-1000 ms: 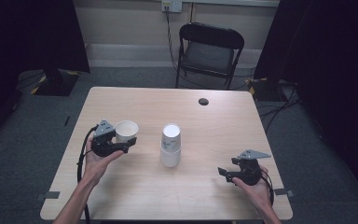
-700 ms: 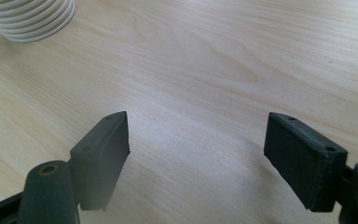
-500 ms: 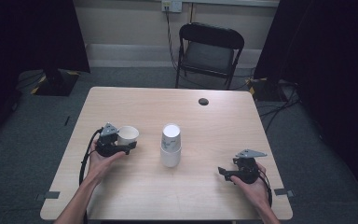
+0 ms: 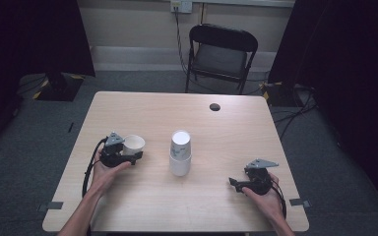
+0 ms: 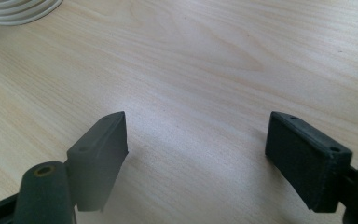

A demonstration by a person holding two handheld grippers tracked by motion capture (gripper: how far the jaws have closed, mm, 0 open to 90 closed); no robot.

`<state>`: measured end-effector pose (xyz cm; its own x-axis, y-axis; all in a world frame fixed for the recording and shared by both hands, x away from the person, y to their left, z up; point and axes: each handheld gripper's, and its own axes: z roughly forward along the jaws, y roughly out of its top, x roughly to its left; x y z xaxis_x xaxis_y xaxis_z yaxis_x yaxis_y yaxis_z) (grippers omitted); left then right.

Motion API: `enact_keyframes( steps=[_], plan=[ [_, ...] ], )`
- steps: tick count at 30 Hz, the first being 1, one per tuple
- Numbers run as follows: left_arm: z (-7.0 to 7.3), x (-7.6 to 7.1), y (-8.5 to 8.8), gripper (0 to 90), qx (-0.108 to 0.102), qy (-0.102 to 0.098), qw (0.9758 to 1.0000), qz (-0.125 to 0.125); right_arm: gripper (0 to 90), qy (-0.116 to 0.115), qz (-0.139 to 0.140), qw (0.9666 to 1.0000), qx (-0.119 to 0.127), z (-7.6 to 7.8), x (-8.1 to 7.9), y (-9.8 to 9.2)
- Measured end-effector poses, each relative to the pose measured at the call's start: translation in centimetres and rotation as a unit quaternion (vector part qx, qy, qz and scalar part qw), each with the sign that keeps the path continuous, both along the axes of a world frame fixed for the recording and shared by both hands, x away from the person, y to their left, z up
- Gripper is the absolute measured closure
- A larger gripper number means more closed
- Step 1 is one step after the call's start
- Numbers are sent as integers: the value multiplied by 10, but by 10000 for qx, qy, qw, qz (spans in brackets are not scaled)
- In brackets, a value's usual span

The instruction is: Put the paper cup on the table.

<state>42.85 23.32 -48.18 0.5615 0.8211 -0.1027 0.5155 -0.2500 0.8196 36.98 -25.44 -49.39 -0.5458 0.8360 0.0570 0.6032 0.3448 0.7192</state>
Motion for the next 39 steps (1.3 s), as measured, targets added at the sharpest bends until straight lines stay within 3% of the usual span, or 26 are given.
enact_keyframes(
  steps=[18,29,37,39],
  plan=[
    [-3,-6,7,275,-3,205,9997,99,207,-2,-30,10000,17,0,0,0],
    [-4,-7,11,174,-130,381,9991,128,205,-34,-22,10000,-49,0,0,2],
    [2,-13,17,163,-95,361,9991,192,163,-111,43,9999,-113,-2,0,4],
    [4,-15,17,161,-1,407,9990,180,162,-154,61,9997,-173,-3,0,5]
  ],
)
